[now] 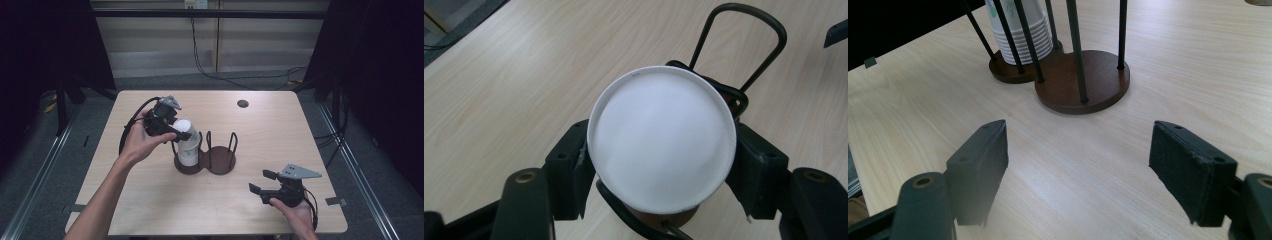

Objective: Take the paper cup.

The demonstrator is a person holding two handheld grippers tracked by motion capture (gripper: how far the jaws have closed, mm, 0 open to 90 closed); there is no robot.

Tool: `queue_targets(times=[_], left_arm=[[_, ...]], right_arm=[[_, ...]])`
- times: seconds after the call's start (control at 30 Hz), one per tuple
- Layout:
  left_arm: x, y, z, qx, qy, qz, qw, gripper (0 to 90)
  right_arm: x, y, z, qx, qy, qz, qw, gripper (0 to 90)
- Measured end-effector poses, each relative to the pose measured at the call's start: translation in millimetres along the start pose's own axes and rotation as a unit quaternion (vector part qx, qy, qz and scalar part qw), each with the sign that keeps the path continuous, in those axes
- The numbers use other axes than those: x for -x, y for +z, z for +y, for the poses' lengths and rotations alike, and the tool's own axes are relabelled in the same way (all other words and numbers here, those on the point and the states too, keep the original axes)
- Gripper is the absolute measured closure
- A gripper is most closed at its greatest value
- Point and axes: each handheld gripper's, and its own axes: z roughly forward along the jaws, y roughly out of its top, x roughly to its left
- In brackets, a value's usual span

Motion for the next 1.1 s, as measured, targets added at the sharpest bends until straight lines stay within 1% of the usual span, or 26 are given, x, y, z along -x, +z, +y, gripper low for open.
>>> queue_targets(times=[0.07,0.1,0.13,0.2,0.33,0.37,0.4,0.47,0.53,0.57,0.6,0.67,0.7,0.8,0.9,1.03,1.07,1.1], left_arm=[[0.3,-2.3,-0.3,0.005,0.005,0.005,1.0,35.1],[0.7,-3.6,-0.6,0.009,0.002,0.004,1.0,35.1],[0.4,-4.8,-0.9,0.011,0.003,0.005,0.9999,35.1],[1.3,-5.6,-2.2,0.02,-0.002,0.004,0.9998,35.2],[0.7,-7.6,-3.8,0.024,-0.004,0.004,0.9997,35.3],[1.1,-8.2,-4.0,0.03,-0.008,0.004,0.9995,35.4],[0.6,-9.6,-4.0,0.032,-0.006,0.004,0.9994,35.4],[0.7,-11.6,-4.3,0.036,-0.007,-0.001,0.9993,35.3],[0.8,-13.1,-4.7,0.041,-0.004,0.002,0.9991,35.2],[1.1,-14.3,-5.3,0.051,-0.008,0.002,0.9987,35.2],[0.4,-15.6,-5.7,0.056,-0.008,-0.003,0.9984,35.2],[0.1,-17.3,-6.0,0.058,-0.005,-0.003,0.9983,35.2],[0.7,-17.3,-6.1,0.064,-0.008,-0.002,0.9979,35.2],[1.9,-19.7,-6.1,0.071,-0.004,0.003,0.9974,35.1],[2.9,-22.2,-5.8,0.081,-0.001,0.004,0.9967,35.1],[3.6,-27.4,-6.1,0.1,-0.003,0.002,0.995,35.1],[3.4,-29.2,-6.4,0.105,-0.005,-0.002,0.9944,35.1],[3.4,-30.3,-6.6,0.109,-0.005,-0.001,0.9941,35.2]], right_arm=[[-0.1,0.1,0.0,0.0,0.002,0.0,1.0,23.3],[-0.1,0.0,0.0,0.0,0.002,0.001,1.0,23.3],[0.0,0.0,0.1,0.001,0.001,0.001,1.0,23.2],[0.2,-0.2,0.1,0.001,0.003,0.001,1.0,23.1],[0.3,-0.3,0.1,0.0,0.004,0.001,1.0,23.0],[0.3,-0.2,0.1,0.0,0.004,0.0,1.0,23.1],[0.3,-0.2,0.1,0.0,0.004,0.001,1.0,23.0],[0.2,-0.2,0.1,0.0,0.004,0.001,1.0,23.0],[0.4,-0.3,0.0,0.001,0.006,0.003,1.0,22.9],[0.6,-0.4,0.0,0.003,0.006,0.004,1.0,22.8],[0.5,-0.5,0.2,0.004,0.005,0.004,1.0,22.7],[0.4,-0.4,0.3,0.005,0.005,0.005,1.0,22.5],[0.5,-0.3,0.3,0.005,0.005,0.006,1.0,22.5],[0.5,0.0,0.2,0.005,0.005,0.006,1.0,22.4],[0.6,0.4,0.1,0.003,0.005,0.004,1.0,22.3],[0.3,0.0,0.1,0.003,0.009,0.003,1.0,21.8],[0.4,0.0,0.0,0.004,0.009,0.003,1.0,21.8],[0.4,0.0,0.0,0.004,0.009,0.002,1.0,21.8]])
